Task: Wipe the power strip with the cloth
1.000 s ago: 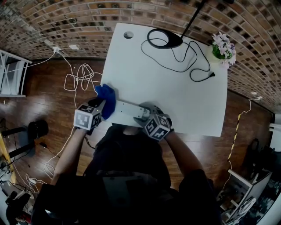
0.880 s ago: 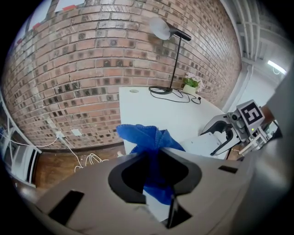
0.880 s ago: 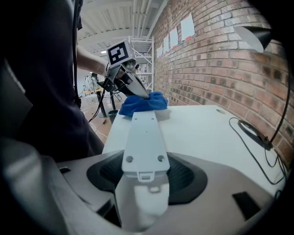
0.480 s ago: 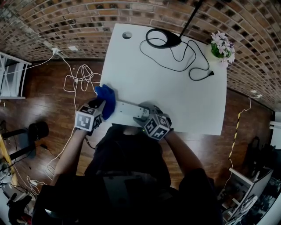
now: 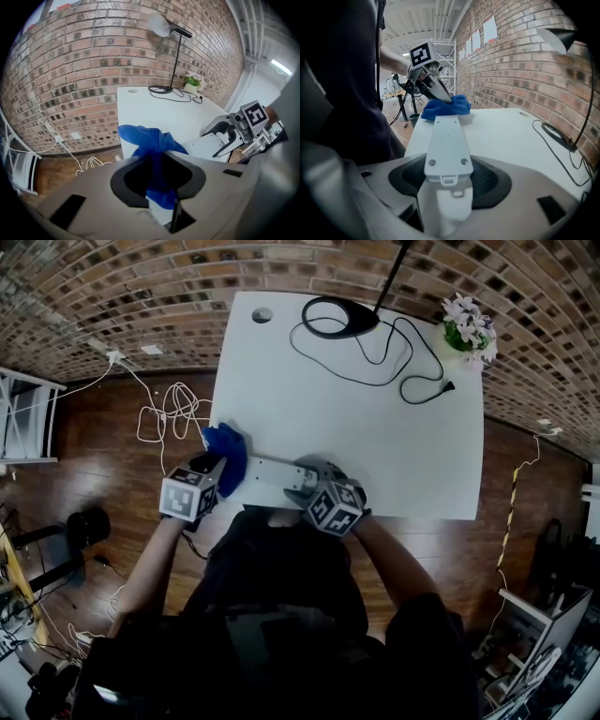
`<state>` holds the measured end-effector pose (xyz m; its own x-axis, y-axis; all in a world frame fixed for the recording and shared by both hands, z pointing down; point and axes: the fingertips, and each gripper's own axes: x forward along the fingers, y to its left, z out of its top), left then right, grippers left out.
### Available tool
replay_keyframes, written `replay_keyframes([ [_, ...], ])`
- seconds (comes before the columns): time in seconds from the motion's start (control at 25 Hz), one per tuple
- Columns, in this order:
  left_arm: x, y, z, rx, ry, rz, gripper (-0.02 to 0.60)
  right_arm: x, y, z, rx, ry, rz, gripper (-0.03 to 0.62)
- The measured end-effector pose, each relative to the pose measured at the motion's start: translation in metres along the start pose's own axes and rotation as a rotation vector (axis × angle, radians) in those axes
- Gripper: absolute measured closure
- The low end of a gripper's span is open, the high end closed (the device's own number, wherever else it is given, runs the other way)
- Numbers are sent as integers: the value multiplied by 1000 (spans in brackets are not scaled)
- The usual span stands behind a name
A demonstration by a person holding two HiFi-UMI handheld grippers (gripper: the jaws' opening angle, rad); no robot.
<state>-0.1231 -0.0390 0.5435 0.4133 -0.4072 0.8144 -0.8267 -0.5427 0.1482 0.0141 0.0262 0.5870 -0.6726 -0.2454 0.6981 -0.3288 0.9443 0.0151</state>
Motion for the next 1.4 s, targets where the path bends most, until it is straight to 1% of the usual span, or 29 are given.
replay_keyframes([
  [0.12, 5, -2, -5, 20, 13, -7, 494, -1, 0, -1, 5, -3, -3, 315],
  [0.2, 13, 3, -11, 33, 12, -25, 494, 0, -1, -1, 6, -5, -4, 315],
  [0.28, 16, 3, -12, 40, 6, -27, 494, 0, -1, -1, 6, -7, -3, 315],
  [0.52, 4, -13, 2, 41, 19, 0, 494, 0, -1, -2, 8, -12, -3, 315],
  [0.68, 12, -26, 4, 88, 21, -21, 495, 0, -1, -2, 9, -16, 12, 315],
  [0.84, 10, -27, 7, 57, 31, -19, 495, 0, -2, -2, 11, -12, 29, 315],
  [1.04, 14, -30, 9, 78, 33, -24, 495, 0, -3, -3, 9, 7, 41, 315],
  [1.2, 21, -42, 12, 71, 21, -58, 495, 1, -2, -3, 3, 26, 55, 315],
  [1.4, 23, -54, 20, 105, 30, -67, 494, 2, -3, -3, -12, 52, 69, 315],
])
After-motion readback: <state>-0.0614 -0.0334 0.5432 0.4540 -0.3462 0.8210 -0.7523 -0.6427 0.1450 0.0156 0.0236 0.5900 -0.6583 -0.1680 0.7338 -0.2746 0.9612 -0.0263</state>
